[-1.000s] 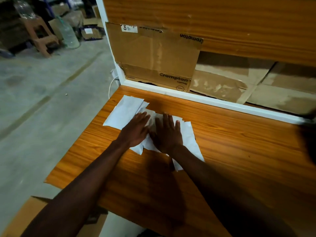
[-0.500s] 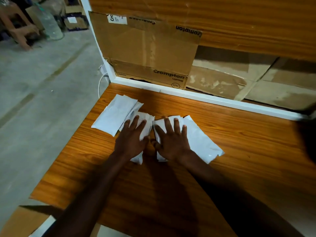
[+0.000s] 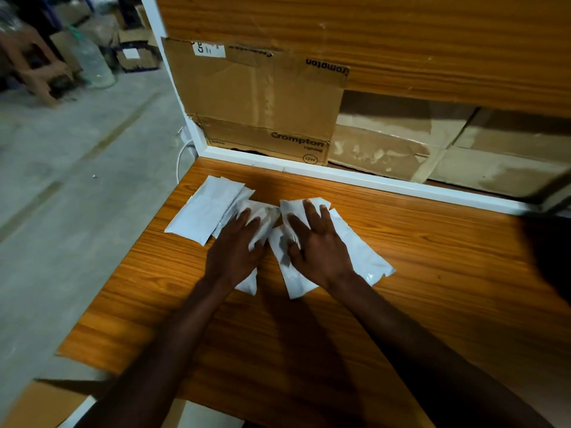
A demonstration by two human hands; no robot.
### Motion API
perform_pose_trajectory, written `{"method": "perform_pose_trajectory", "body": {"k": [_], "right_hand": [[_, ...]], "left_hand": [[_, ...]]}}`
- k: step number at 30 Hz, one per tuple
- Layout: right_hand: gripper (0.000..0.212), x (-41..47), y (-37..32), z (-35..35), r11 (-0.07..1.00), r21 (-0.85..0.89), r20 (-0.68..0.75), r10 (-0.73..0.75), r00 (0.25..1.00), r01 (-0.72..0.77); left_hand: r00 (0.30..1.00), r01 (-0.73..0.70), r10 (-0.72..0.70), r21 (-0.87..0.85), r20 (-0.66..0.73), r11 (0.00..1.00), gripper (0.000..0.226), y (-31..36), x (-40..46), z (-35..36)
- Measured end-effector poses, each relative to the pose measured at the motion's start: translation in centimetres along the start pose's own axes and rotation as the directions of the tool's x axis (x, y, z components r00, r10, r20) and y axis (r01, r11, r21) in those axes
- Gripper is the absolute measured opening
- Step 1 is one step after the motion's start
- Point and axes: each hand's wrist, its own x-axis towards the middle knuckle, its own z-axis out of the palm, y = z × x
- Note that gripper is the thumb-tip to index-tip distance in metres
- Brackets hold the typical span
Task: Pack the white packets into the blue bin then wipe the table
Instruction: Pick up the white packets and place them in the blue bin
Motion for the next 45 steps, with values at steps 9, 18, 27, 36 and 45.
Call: {"method": "perform_pose_trajectory", "body": {"k": [9, 18, 27, 36, 45], "right_hand": [[0.057, -3.9, 4.3, -6.4, 0.996, 0.028, -0.174, 0.086, 0.981, -0.083], [0.058, -13.4, 13.1, -14.0, 0.961, 0.022, -0.284, 0.27, 0.92, -0.276], [0.06, -26.8, 23.4, -22.9, 0.934, 0.079, -0.356, 0.353, 0.865, -0.349], [0.056, -35.3, 33.7, -29.9, 0.912, 0.111, -0.431, 0.401, 0.808, -0.394], [0.055, -32.6, 39.3, -32.3, 0.919, 0.094, -0.402, 0.388, 0.83, -0.384]], "left_hand": [[0.988, -0.096, 0.096, 0.003, -0.118, 0.995, 0.054, 7.3, 1.7, -2.4], [0.975, -0.212, 0.203, -0.098, -0.095, 0.972, 0.056, 21.9, 1.4, 1.3], [0.949, -0.312, 0.303, -0.124, -0.087, 0.942, 0.058, 41.0, -2.5, 6.4], [0.933, -0.36, 0.353, -0.134, -0.073, 0.923, 0.06, 54.7, -3.7, 9.6], [0.911, -0.4, 0.383, -0.104, -0.153, 0.911, 0.057, 58.6, 1.1, 10.6]]}}
